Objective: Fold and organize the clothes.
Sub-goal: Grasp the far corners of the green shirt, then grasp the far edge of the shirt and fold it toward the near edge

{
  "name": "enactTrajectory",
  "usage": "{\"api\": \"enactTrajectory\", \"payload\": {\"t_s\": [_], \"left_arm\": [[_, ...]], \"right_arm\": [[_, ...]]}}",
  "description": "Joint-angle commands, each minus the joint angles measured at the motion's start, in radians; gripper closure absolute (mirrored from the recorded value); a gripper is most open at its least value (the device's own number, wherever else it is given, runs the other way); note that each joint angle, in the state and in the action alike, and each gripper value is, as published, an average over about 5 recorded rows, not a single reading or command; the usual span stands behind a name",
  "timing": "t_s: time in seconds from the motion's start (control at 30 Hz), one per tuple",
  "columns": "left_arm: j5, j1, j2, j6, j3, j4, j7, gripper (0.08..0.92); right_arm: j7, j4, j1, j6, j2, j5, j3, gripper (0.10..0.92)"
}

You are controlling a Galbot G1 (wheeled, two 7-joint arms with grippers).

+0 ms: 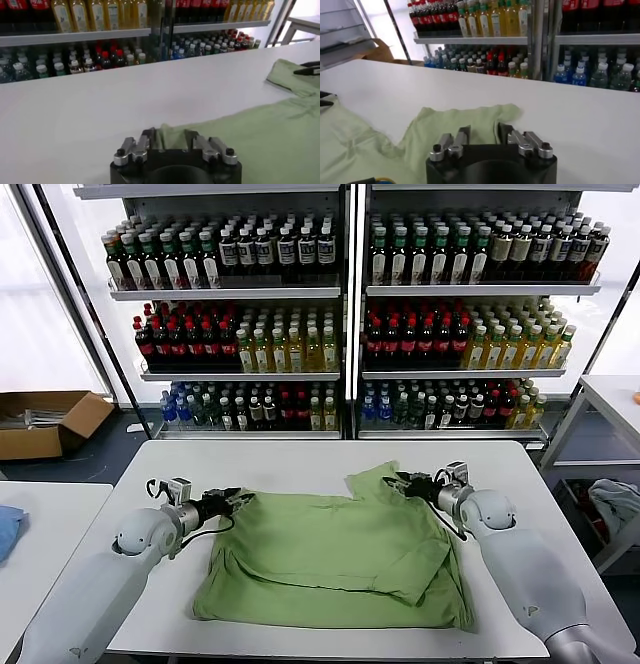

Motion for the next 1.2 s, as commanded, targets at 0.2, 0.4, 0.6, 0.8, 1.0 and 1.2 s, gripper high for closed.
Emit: {"api": "enactTrajectory", "payload": {"t_s": [0.2, 0.4, 0.6, 0.8, 1.0, 1.2], "left_arm": [[-0.001, 0.036, 0.006, -0.012, -0.014, -0.068, -0.038, 0.807], [-0.013, 0.072, 0.031, -0.03, -0.051, -0.176, -0.083, 0.907], [-0.032, 0.152, 0.063, -0.035, -0.115, -0.315, -0.113, 0.911], [-0.03, 0.273, 0.095, -0.041, -0.218, -0.439, -0.136, 0.911], [-0.017, 0.429, 0.127, -0.041, -0.303, -0.548, -0.179, 0.911], [0.014, 0.616, 0.112, -0.027, -0.396, -0.66, -0.208, 0.911]], "right_arm": [[0.021, 0.059, -0.015, 0.0, 0.002, 0.045, 0.022, 0.896], [0.058, 0.226, -0.095, -0.006, -0.02, 0.128, 0.098, 0.919], [0.095, 0.441, -0.23, -0.019, -0.087, 0.188, 0.18, 0.919], [0.119, 0.648, -0.448, -0.01, -0.158, 0.212, 0.281, 0.919], [0.133, 0.804, -0.696, 0.01, -0.182, 0.202, 0.426, 0.919], [0.132, 0.916, -0.928, 0.031, -0.182, 0.156, 0.544, 0.919]]}}
